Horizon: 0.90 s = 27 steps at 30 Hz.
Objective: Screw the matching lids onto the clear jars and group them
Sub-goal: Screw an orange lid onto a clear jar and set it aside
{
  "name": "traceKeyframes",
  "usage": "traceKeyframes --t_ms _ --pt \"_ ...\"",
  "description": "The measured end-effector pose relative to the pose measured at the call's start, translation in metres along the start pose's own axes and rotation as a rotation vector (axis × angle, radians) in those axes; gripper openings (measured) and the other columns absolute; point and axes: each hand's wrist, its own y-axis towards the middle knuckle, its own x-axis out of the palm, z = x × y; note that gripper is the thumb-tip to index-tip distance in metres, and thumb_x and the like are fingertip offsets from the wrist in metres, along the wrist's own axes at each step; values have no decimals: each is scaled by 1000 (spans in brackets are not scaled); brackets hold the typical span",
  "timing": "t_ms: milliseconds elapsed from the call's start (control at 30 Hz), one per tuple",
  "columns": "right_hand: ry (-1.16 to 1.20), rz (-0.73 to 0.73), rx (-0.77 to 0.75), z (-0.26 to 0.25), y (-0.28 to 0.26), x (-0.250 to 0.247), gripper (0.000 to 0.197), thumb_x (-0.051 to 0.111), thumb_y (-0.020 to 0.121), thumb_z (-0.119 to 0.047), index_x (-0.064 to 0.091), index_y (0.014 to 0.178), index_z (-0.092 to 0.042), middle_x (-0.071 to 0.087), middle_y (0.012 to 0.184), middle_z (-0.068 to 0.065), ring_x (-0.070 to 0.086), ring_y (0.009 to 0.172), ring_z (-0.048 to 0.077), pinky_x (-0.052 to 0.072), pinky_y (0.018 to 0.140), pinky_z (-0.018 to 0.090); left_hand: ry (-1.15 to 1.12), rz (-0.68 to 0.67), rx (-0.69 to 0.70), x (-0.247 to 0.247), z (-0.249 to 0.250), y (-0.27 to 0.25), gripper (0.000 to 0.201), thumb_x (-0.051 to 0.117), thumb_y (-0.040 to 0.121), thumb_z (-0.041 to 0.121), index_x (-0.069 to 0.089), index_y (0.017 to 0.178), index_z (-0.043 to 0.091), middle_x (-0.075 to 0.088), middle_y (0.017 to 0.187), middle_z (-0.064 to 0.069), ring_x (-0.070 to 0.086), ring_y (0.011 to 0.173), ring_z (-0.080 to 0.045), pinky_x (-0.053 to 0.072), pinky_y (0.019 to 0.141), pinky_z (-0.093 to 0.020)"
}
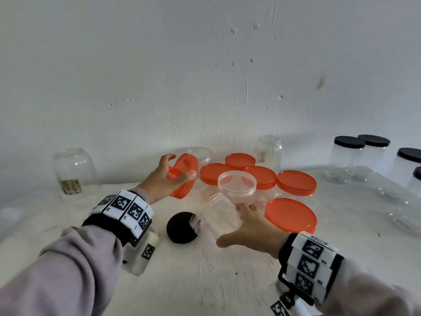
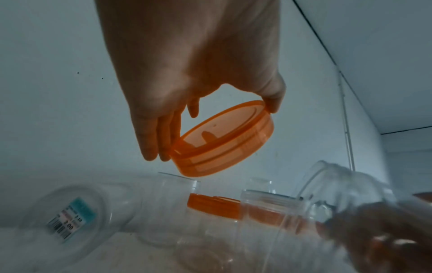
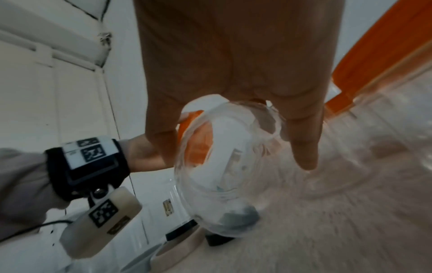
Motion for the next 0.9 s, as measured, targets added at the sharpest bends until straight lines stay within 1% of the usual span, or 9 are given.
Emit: traceKeyframes --t_ms 133,233,333,400,467,567,633,800,900 --pt "119 -46 51 -2 9 7 98 83 58 -50 34 137 -17 40 123 -4 45 112 13 44 97 31 38 -85 -17 -4 2 -17 116 60 53 86 20 145 28 46 133 0 52 116 -20 44 91 -32" --pt "161 -121 48 -2 11 16 100 86 60 -43 31 139 -17 45 126 -3 47 113 13 44 98 30 69 -122 -36 -3 3 -30 116 56 53 88 24 145 27 46 135 4 51 118 -16 44 92 -30" --pt "158 -175 39 0 11 23 106 87 61 -37 23 142 -17 43 135 -2 42 115 11 40 96 25 148 -189 -34 2 5 -42 117 51 43 90 33 140 27 47 126 13 51 111 -8 45 83 -24" --pt "131 -191 25 2 10 26 107 88 61 -32 20 142 -16 41 139 -1 40 120 13 38 99 26 204 -233 -22 6 7 -50 107 51 40 89 41 130 33 49 114 20 52 99 2 44 75 -17" --pt "107 -218 -1 4 9 26 109 88 61 -26 16 142 -17 42 135 -3 41 120 14 38 98 23 249 -261 -11 12 9 -57 105 54 40 87 44 129 33 50 107 24 49 92 9 41 72 -14" --pt "93 -278 -27 7 5 28 109 87 64 -21 12 143 -19 42 124 -8 43 113 10 37 86 16 350 -312 -1 21 10 -63 109 64 52 79 35 142 26 43 133 10 46 109 -5 38 89 -22" --pt "83 -297 -44 8 4 29 107 86 66 -24 14 145 -20 44 129 -8 44 116 11 36 91 19 403 -342 2 27 10 -66 103 69 64 71 28 146 23 35 143 5 41 120 -11 37 94 -26" --pt "54 -283 -90 8 3 30 109 86 67 -31 13 147 -21 42 140 -3 42 126 14 36 107 32 481 -390 11 36 13 -71 98 68 71 65 24 148 24 28 147 6 36 130 -14 36 106 -30" --pt "52 -275 -98 9 5 31 110 86 66 -32 13 147 -22 43 139 -3 43 126 15 38 107 37 504 -382 31 39 12 -73 102 69 69 65 21 149 23 26 149 6 31 134 -13 32 110 -33"
